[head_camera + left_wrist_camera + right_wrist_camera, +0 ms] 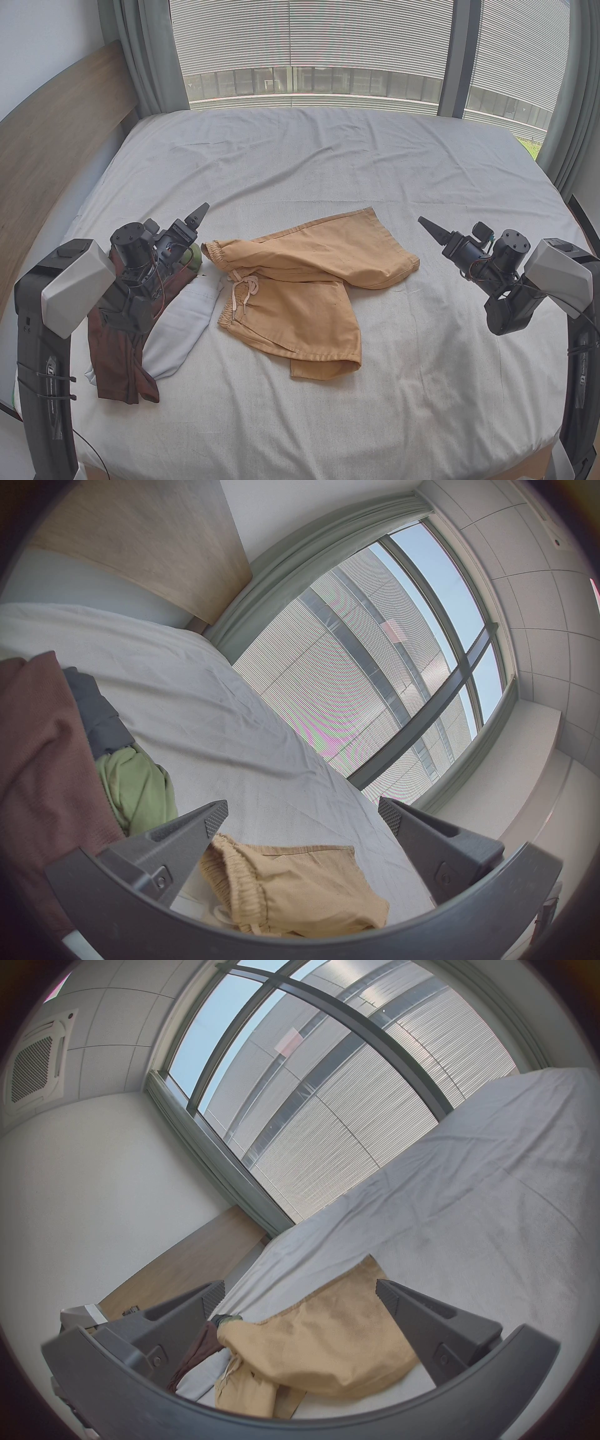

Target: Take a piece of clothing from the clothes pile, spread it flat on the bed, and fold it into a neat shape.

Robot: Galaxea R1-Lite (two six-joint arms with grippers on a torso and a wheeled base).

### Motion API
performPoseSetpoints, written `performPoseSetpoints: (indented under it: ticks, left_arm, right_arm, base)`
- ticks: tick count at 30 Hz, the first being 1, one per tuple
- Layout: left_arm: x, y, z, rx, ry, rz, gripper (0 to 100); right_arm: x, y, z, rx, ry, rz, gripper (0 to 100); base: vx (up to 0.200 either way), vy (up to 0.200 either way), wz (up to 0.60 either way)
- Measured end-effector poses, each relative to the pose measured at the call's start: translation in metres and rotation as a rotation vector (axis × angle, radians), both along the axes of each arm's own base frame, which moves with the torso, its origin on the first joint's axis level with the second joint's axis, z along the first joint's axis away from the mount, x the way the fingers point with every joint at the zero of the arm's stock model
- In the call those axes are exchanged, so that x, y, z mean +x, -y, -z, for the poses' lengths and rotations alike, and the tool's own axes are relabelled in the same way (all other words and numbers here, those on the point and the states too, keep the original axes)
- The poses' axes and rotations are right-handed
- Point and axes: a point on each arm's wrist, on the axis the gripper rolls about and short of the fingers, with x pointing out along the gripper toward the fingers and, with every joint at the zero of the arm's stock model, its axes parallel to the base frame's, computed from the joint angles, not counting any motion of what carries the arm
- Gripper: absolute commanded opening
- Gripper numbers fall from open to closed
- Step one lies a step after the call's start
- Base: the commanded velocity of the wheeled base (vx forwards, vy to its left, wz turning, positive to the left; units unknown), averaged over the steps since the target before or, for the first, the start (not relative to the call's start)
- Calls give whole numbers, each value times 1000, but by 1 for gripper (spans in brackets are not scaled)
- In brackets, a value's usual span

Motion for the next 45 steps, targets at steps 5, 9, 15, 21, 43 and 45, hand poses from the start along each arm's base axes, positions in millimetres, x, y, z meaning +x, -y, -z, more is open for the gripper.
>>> performPoseSetpoints:
  ticks: [5, 9, 15, 21, 43, 45]
  left_arm:
    - [-18, -3, -2, 9, 8, 7, 100]
    - [-38, -1, -1, 22, -2, 55, 100]
    - [-72, 1, 5, 97, -49, 148, 100]
    - [-100, 5, 14, 230, -79, 207, 100]
    - [-114, 19, 49, 273, -194, 260, 100]
    - [-114, 19, 50, 273, -196, 261, 100]
  right_arm:
    - [-16, -10, 9, -36, -44, -19, 100]
    - [-31, -21, 18, -82, -80, -42, 100]
    - [-56, -42, 35, -152, -146, -102, 100]
    - [-81, -68, 51, -200, -216, -186, 100]
    - [-101, -109, 97, -256, -385, -307, 100]
    - [-100, -114, 101, -261, -392, -306, 100]
  base:
    - [0, 0, 0]
    - [0, 0, 0]
    - [0, 0, 0]
    - [0, 0, 0]
    - [0, 0, 0]
    - [0, 0, 0]
